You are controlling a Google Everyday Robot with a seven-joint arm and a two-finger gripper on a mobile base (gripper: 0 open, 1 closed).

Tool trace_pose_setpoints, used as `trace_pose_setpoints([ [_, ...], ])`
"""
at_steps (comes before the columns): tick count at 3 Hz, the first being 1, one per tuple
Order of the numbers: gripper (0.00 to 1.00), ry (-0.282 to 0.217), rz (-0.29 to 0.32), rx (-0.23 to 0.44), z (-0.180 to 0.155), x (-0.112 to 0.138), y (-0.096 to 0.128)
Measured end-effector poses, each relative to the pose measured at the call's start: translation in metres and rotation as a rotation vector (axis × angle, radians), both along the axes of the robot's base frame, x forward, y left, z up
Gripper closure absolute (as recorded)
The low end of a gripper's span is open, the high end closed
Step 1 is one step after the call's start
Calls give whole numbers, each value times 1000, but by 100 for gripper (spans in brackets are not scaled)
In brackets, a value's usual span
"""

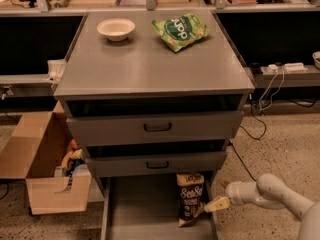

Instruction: Pick brown chip bag from bottom drawer and place on counter

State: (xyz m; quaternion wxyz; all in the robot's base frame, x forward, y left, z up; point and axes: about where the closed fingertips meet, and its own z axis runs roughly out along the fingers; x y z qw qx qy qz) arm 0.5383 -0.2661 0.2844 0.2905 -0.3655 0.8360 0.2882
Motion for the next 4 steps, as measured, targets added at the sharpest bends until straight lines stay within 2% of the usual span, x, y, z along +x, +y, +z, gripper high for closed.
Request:
trace_pose_setpoints([
  [1, 0, -15, -11, 30, -33, 30, 12],
  [2, 0, -15, -11, 30, -33, 30, 12],
  [4, 0, 20, 46, 20, -58, 26, 40],
])
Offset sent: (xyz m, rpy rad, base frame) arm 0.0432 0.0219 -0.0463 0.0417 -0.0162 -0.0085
